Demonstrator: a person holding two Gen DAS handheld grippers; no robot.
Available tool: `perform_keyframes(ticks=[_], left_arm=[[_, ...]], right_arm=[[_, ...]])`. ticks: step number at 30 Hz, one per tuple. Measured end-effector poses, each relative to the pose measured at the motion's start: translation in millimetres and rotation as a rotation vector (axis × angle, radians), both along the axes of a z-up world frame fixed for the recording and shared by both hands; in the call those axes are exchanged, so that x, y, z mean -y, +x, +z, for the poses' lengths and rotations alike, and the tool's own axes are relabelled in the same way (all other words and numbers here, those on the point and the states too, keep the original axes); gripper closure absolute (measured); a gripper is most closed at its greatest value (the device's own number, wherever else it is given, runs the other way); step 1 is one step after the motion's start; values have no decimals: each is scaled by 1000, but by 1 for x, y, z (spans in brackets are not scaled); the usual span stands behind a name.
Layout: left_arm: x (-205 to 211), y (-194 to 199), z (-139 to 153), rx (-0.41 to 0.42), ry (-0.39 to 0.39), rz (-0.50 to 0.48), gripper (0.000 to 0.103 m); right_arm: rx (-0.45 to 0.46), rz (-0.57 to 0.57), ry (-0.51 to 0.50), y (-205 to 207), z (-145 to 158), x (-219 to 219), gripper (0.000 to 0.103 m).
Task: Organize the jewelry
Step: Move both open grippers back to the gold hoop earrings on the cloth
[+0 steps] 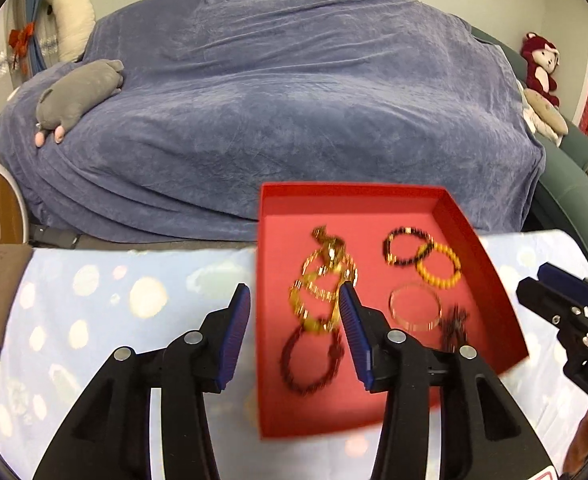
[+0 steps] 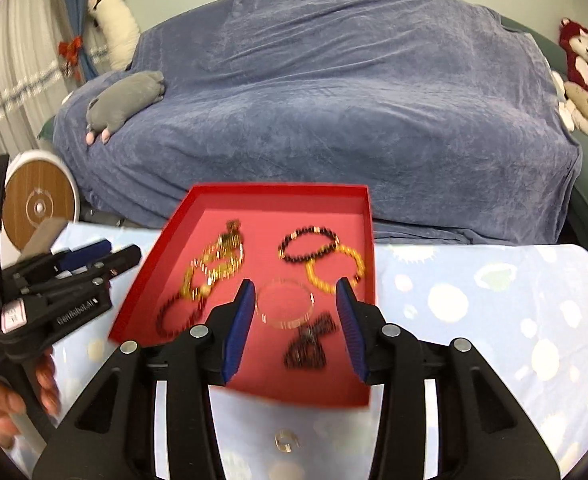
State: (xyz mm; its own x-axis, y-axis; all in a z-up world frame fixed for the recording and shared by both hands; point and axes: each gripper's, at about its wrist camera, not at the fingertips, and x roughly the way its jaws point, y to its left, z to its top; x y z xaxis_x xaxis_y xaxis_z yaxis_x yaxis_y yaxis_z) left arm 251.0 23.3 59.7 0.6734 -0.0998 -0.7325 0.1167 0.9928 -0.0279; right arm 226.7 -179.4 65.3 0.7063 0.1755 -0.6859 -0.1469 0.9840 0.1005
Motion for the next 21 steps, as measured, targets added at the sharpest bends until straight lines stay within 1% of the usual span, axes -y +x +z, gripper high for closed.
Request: perform_keyframes(ticks=[1, 3, 7, 9, 12, 16, 19, 21], left_arm=[[-3, -11, -1, -11, -1, 1, 53], [-11, -31, -3, -35, -35, -1, 52], [-25, -72, -15, -99, -56, 12, 52], [-28, -91, -21, -110, -60, 26, 52], [-27, -112, -25, -127, -63, 28, 52], [-23, -132, -34, -115, -64, 35, 52], [-18, -130, -42, -125, -40, 22, 52], [-20, -128, -45, -119, -44, 30, 52]], right_arm=[[2, 3, -14, -12, 0, 0, 63], [3, 4, -24, -35, 0, 0, 63], [-40, -11, 16, -74, -7, 7, 63], [-65, -23, 43, -89, -13, 11, 63], [-77, -55, 39, -107, -25, 12, 63], [-107, -56, 68, -110, -46, 8, 63], [-108, -60, 42, -98, -59, 3, 63], [-123, -55, 55, -88, -68, 1, 63]])
